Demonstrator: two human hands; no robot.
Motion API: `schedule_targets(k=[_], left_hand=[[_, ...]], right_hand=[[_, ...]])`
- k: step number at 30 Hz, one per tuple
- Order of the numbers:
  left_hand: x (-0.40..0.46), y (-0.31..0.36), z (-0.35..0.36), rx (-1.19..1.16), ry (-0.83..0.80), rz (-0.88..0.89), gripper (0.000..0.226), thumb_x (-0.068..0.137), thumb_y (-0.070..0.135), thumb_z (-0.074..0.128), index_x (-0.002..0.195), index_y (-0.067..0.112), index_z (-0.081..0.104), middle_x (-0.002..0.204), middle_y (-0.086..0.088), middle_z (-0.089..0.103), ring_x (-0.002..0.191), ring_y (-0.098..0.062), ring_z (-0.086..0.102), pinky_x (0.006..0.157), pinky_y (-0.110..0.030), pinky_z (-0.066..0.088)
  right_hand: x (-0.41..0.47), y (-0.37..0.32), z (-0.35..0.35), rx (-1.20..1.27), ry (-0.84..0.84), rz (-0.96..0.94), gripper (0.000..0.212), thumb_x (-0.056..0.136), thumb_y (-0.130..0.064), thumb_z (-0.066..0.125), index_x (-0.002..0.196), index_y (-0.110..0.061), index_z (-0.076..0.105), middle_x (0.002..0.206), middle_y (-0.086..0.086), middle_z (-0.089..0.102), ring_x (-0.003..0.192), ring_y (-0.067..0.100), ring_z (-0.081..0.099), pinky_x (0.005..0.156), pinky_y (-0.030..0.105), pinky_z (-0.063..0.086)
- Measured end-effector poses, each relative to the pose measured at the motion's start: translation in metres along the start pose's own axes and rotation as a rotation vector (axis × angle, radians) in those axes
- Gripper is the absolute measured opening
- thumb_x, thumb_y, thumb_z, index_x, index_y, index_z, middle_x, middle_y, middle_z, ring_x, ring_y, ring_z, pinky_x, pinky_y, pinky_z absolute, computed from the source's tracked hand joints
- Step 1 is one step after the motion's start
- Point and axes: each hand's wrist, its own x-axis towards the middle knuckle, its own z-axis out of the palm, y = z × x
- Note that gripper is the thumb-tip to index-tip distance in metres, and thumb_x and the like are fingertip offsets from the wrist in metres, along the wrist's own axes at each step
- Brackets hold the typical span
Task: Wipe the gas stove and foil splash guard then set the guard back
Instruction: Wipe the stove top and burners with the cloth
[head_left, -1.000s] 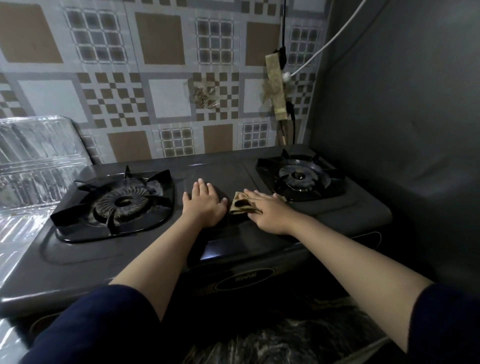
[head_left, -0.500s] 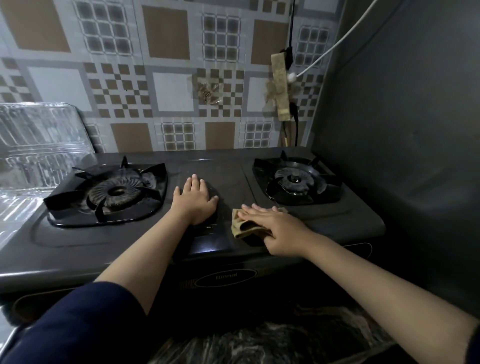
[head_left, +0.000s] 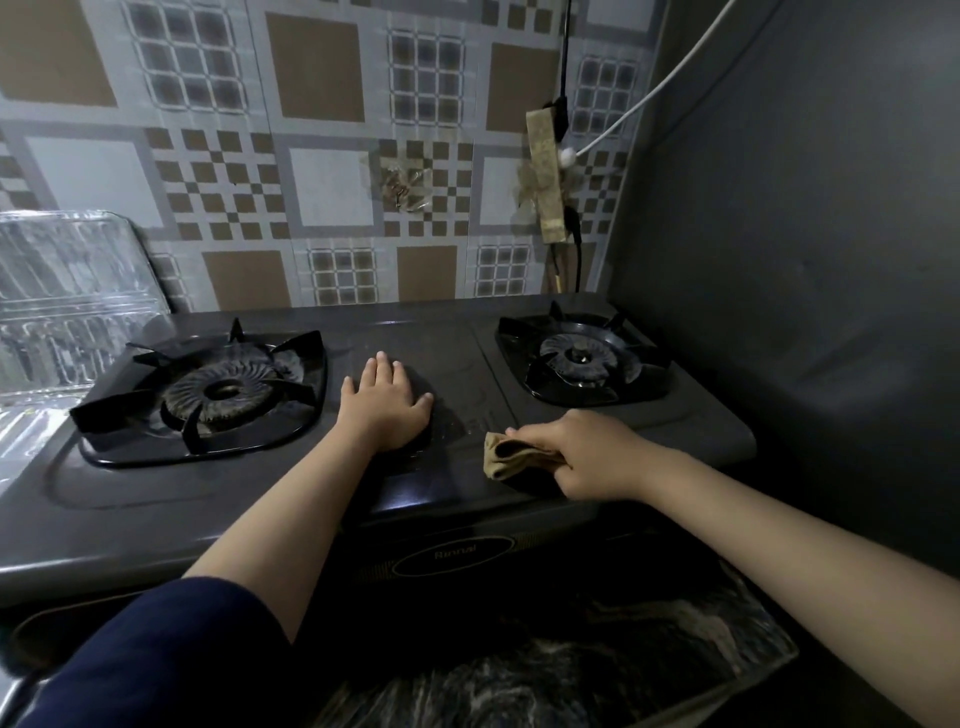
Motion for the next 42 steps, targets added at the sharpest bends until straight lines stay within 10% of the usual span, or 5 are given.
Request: schedule_targets(k=[4,8,19,24,42], left_hand=[[-0.001,-0.001,0.001,-0.006,-0.003,0.015,0.074,0.098,0.052,0.025,0.152,0.005,0.005,0.16,-0.015,-0.007,0.148,-0.026,-0.005,0.117,-0.05,0.004],[0.0,-0.001,0.001,-0.015,0.003,0.025,0.074,0.098,0.05,0.025,0.152,0.004,0.006,0.16,-0.016,-0.007,0.148,-0.027,-0.006,0.117,-0.051,0.003],[0.005,-0.001,0.006,-0.019,0.021,0.034,0.075,0.097,0.05,0.025,0.151,0.002,0.006,0.159,-0.018,-0.006,0.148,-0.031,-0.005,0.116,-0.054,0.006],[0.007,-0.001,0.006,-0.011,0.029,0.039,0.075,0.096,0.05,0.025,0.151,0.002,0.007,0.159,-0.019,-0.005,0.148,-0.031,-0.004,0.116,-0.054,0.007],[0.002,0.003,0.003,-0.025,0.013,0.043,0.077,0.094,0.05,0.025,0.151,0.0,0.007,0.159,-0.021,-0.004,0.147,-0.033,-0.004,0.115,-0.057,0.006]], right_hand=[[0.005,0.004,-0.015,0.233,0.027,0.052,0.019,0.078,-0.004,0.05,0.088,-0.014,0.063,0.078,0.008,0.068,0.078,0.023,0.064,0.074,0.041,0.051],[-0.011,0.03,-0.028,0.445,0.271,0.268,0.012,0.092,-0.011,0.053,0.095,-0.02,0.061,0.084,-0.008,0.066,0.082,0.003,0.061,0.076,0.012,0.048],[-0.024,0.115,0.002,0.156,0.429,0.99,0.04,0.087,-0.017,0.048,0.126,-0.016,0.053,0.126,0.016,0.058,0.118,0.035,0.053,0.093,0.041,0.044],[-0.019,0.125,0.016,0.181,0.262,1.001,0.055,0.099,-0.033,0.03,0.15,-0.017,0.018,0.16,-0.001,0.011,0.148,0.02,0.008,0.118,0.047,0.003],[-0.018,0.068,0.035,0.169,0.341,0.888,0.051,0.098,-0.029,0.035,0.147,-0.021,0.027,0.158,-0.003,0.019,0.147,0.019,0.014,0.118,0.047,0.006]])
